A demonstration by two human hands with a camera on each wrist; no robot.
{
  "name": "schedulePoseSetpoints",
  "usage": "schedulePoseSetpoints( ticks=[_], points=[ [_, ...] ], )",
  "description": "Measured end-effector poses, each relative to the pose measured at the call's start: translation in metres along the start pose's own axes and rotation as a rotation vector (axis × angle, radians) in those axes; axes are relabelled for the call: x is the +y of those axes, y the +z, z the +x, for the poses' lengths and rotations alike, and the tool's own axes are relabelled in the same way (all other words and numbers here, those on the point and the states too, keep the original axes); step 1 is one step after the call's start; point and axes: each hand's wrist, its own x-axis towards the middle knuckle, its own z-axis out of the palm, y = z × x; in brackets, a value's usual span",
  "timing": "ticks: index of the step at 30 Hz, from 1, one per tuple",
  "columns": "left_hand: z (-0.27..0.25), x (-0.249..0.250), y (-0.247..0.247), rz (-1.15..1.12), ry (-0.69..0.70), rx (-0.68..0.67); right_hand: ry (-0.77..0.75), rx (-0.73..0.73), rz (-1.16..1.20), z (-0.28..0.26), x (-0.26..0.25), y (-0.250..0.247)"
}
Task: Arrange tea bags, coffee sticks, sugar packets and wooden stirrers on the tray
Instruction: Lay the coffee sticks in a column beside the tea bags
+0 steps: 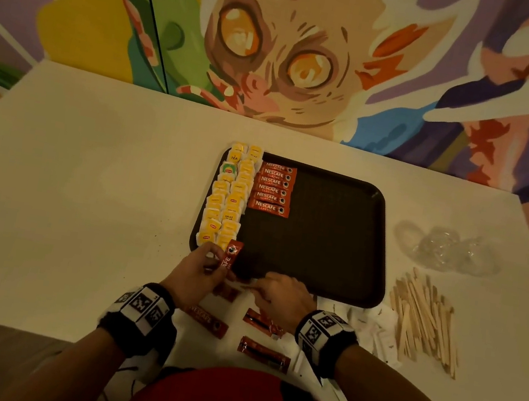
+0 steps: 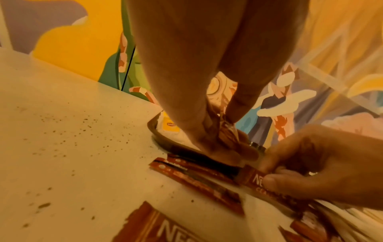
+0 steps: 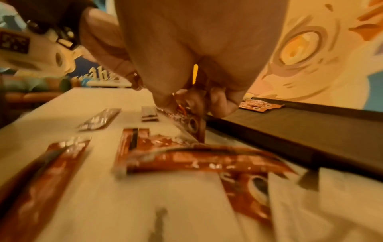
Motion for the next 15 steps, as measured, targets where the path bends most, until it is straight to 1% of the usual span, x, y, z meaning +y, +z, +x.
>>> schedulePoseSetpoints(
  ticks=[2,4,7,10,13,15],
  points=[
    [0.001,0.004,-0.001,-0.011,-0.005,0.017,0.012,0.077,0.117,0.001,0.000,0.000],
    [0.002,0.008,-0.002,-0.008,0.005,0.055,0.064,0.185,0.318,0.001,-0.002,-0.002],
    [0.006,0.014,-0.004,-0.113,-0.044,0.054,0.151,0.315,0.626,0.003,-0.005,-0.012],
    [0.010,0.019,-0.004,-0.146,-0.066,0.038,0.189,0.330,0.942,0.005,-0.007,-0.026],
    [0.009,0.028,0.001,-0.089,0.010,0.009,0.212,0.336,1.136,0.008,-0.008,-0.039],
    [0.010,0.031,0.005,-0.007,0.070,-0.022,0.214,0.356,1.269,0.011,-0.010,-0.043]
  ],
)
